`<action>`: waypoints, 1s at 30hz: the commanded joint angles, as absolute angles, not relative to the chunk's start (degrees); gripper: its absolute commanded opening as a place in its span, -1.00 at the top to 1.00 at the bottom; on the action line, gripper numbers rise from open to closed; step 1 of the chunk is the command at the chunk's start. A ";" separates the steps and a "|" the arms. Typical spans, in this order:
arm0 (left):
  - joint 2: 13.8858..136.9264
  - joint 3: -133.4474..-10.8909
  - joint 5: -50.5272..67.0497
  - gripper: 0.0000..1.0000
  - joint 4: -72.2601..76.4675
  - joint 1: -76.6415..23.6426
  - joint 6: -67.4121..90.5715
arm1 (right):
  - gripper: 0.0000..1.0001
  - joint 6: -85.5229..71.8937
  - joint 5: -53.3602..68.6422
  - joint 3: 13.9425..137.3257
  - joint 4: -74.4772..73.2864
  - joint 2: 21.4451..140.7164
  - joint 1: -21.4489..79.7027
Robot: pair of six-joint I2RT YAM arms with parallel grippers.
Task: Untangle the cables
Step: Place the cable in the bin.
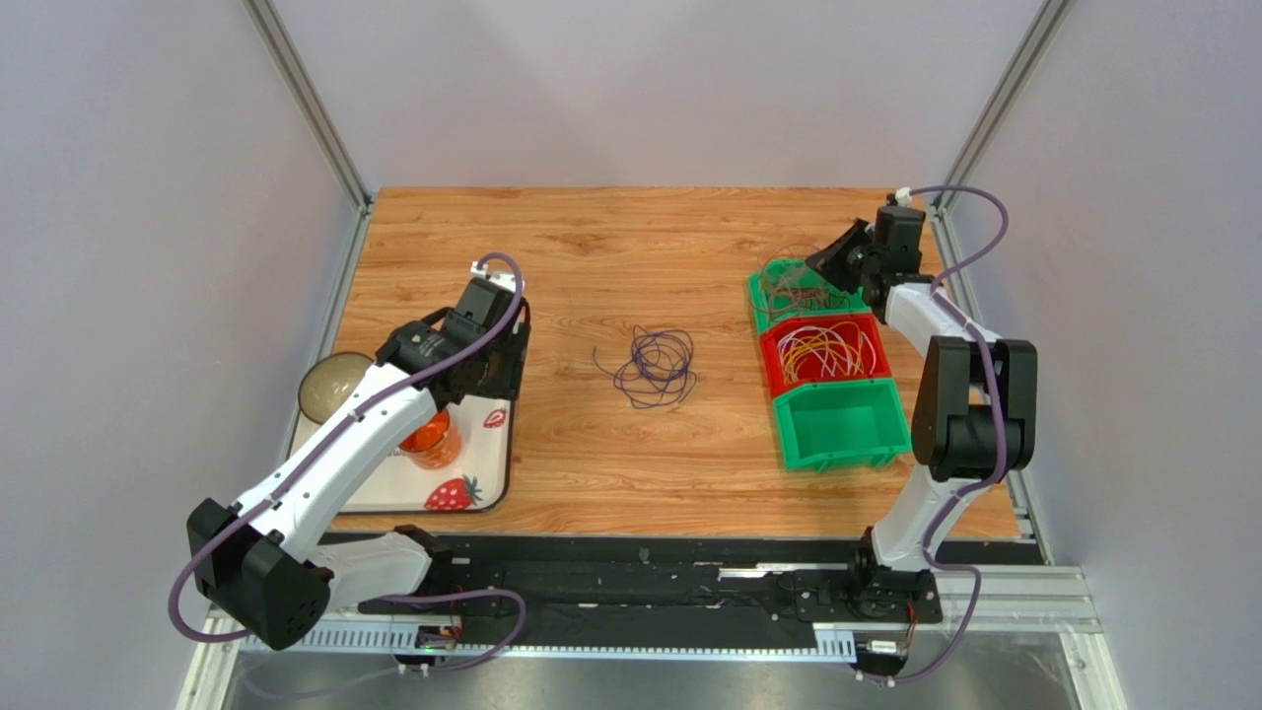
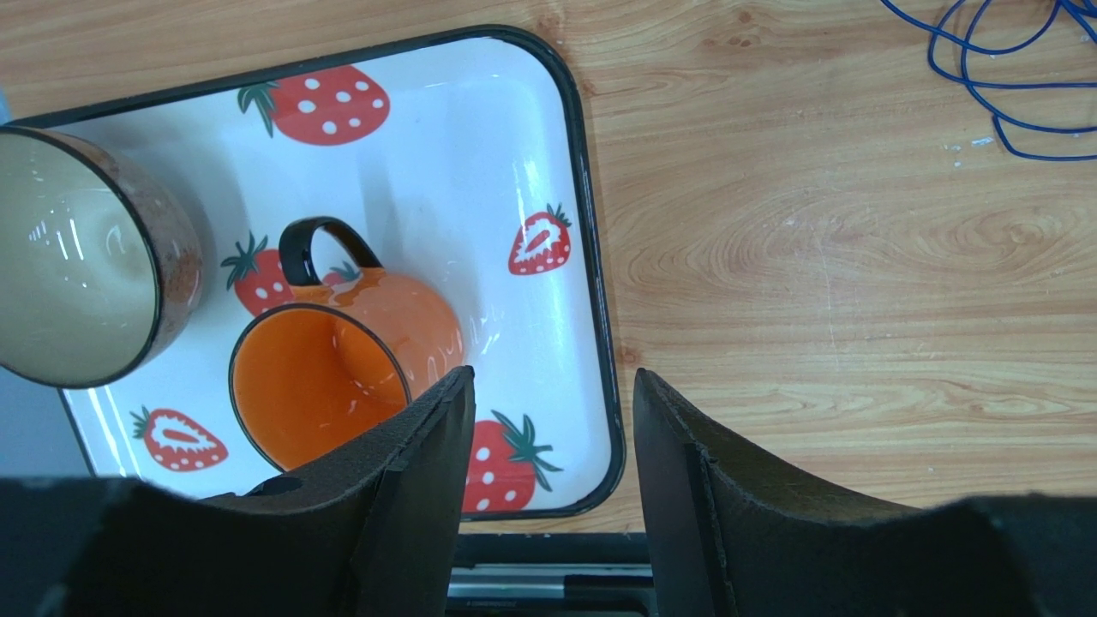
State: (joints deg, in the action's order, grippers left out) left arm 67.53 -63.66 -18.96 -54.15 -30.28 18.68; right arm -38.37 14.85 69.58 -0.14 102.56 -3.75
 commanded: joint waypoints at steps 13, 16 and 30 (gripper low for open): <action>65.83 -64.16 -18.90 -0.14 -53.53 -30.06 18.02 | 1.00 -37.35 3.79 78.12 -15.19 108.89 -3.96; 65.74 -64.16 -18.98 -0.15 -53.53 -30.06 18.02 | 1.00 -37.00 0.01 80.06 -19.76 109.95 -3.96; 65.83 -64.16 -19.07 -0.14 -53.61 -30.06 18.02 | 1.00 -35.16 -6.42 89.46 -29.26 115.40 -3.96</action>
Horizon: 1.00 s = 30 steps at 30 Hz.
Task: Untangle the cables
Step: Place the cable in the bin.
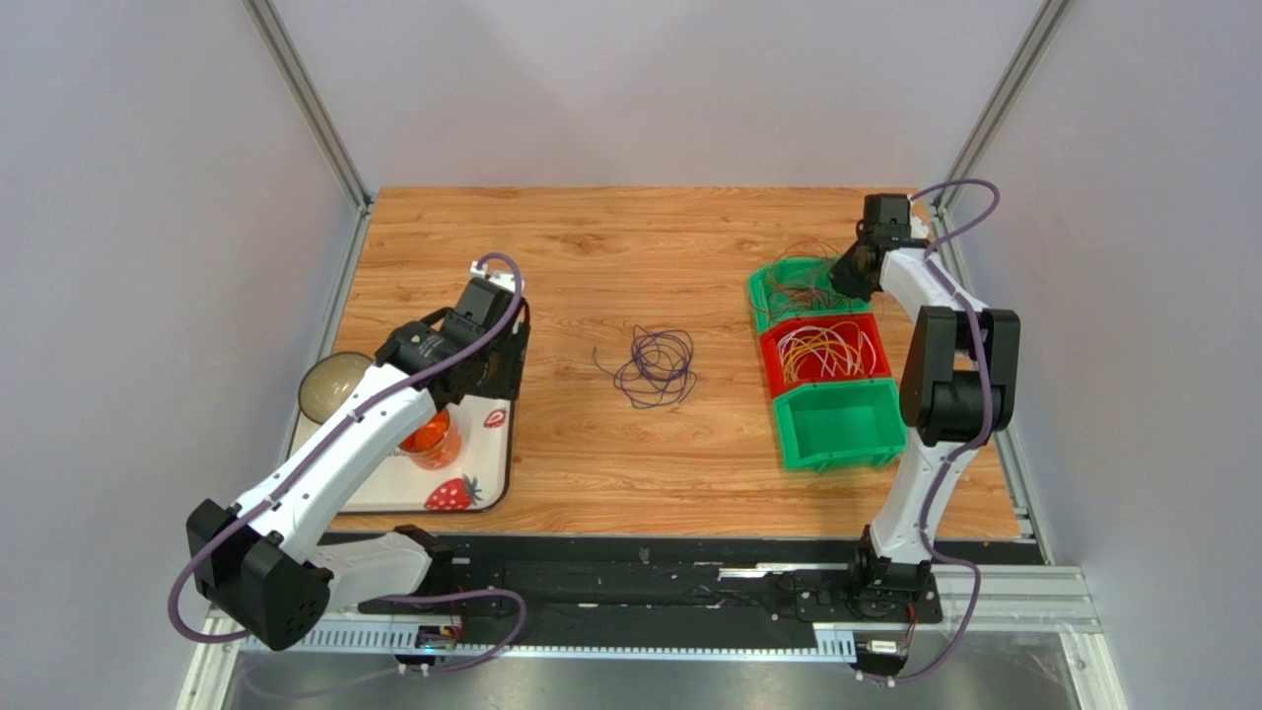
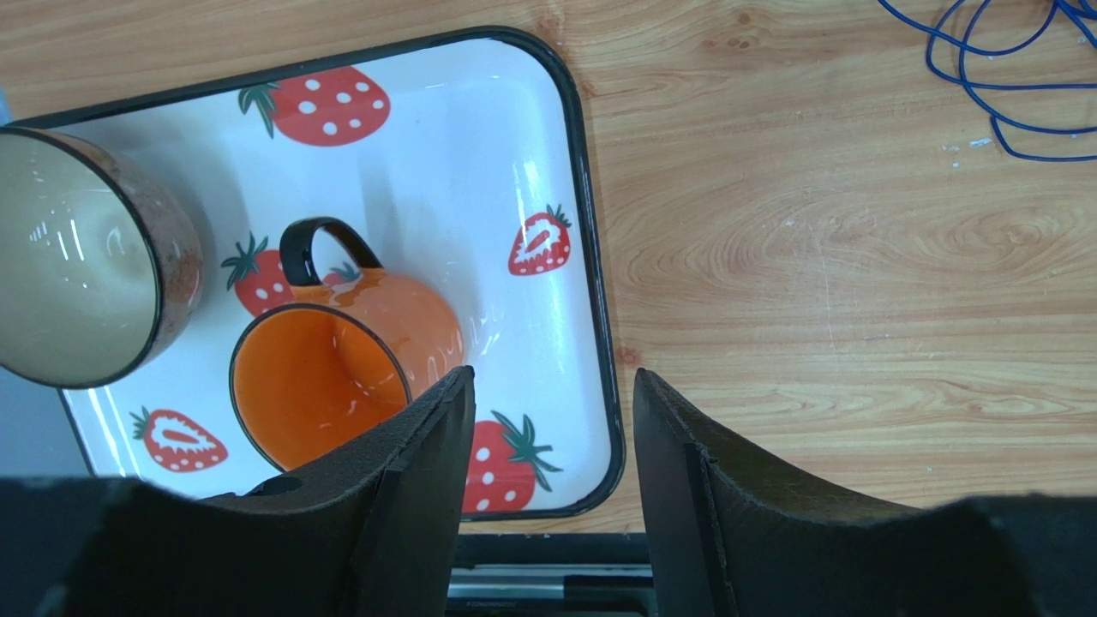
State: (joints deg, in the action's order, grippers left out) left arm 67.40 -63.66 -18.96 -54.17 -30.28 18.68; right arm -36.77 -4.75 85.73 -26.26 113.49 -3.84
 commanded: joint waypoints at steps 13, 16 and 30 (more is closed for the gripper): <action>64.95 -64.16 -19.07 -0.14 -53.61 -30.06 18.02 | 0.53 -32.61 -3.60 91.41 -33.04 110.22 -3.17; 64.78 -64.25 -18.90 -0.14 -53.53 -30.06 18.02 | 0.33 -31.82 -4.39 90.97 -34.27 106.97 -2.73; 63.37 -64.07 -18.28 -0.13 -53.26 -30.06 17.93 | 0.06 -30.85 -5.80 99.48 -37.35 104.76 -0.44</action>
State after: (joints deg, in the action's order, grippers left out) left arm 65.25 -63.66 -18.59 -54.15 -30.28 18.68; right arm -31.73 -4.49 93.45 -36.71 102.35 -0.91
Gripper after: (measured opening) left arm 0.567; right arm 0.482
